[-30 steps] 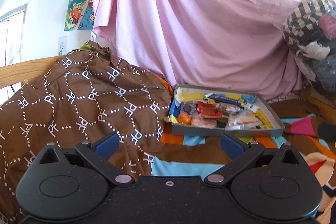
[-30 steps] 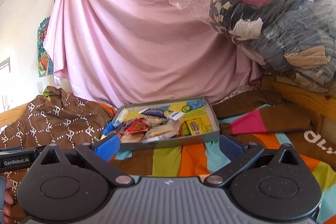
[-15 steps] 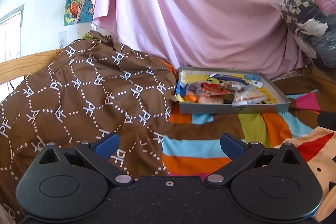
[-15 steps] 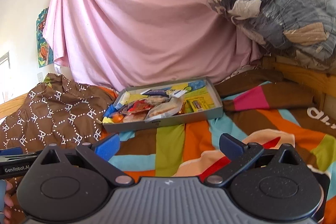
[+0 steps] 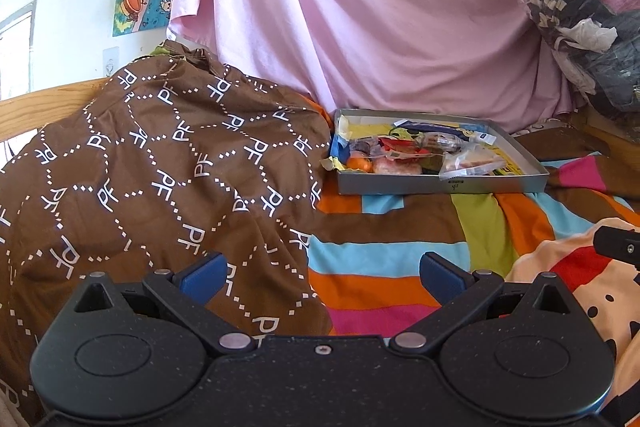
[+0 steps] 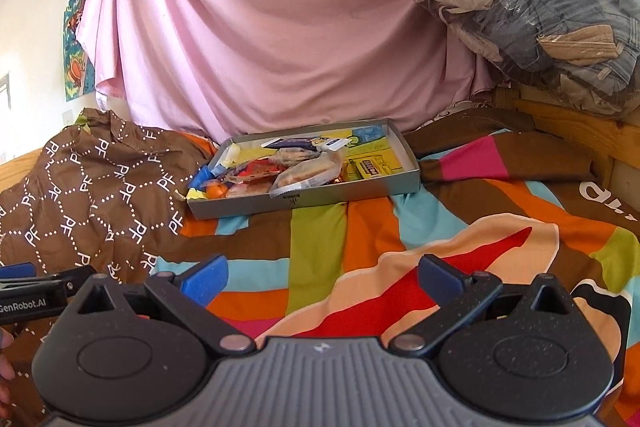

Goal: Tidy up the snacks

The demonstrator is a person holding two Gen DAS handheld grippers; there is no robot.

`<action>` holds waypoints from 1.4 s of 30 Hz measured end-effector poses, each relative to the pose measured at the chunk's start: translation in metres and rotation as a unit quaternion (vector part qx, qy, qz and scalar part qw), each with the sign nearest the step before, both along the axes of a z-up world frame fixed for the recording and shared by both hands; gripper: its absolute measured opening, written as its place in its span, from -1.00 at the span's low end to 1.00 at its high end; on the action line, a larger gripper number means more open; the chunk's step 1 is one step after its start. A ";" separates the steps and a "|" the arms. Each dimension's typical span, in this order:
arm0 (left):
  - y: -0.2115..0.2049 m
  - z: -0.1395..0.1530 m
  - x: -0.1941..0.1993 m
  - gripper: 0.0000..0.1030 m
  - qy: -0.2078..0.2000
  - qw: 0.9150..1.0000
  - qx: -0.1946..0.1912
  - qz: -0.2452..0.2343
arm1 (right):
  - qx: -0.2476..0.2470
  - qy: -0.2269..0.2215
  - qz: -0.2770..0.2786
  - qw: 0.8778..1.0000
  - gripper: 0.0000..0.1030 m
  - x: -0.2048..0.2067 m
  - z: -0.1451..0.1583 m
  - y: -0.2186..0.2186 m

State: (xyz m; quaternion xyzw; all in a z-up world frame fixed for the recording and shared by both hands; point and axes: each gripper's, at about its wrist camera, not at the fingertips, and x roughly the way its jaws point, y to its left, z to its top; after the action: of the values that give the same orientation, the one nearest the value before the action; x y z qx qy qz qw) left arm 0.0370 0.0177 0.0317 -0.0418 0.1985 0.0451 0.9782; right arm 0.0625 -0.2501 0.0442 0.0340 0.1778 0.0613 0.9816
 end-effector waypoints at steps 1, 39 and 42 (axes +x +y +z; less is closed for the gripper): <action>0.000 0.000 0.000 0.98 0.000 1.000 -0.001 -0.001 | -0.002 -0.001 0.000 1.000 1.00 0.000 0.000 0.001; -0.001 -0.001 -0.004 0.98 0.002 1.000 -0.005 -0.003 | -0.015 0.004 0.020 1.000 1.00 -0.002 -0.001 0.010; -0.001 -0.001 -0.004 0.98 0.002 1.000 -0.004 -0.003 | -0.011 0.006 0.021 1.000 1.00 -0.002 -0.001 0.009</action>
State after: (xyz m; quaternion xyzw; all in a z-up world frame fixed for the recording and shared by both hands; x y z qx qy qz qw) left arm 0.0330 0.0165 0.0304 -0.0452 0.2005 0.0418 0.9778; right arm 0.0608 -0.2408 0.0427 0.0195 0.1845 0.0793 0.9794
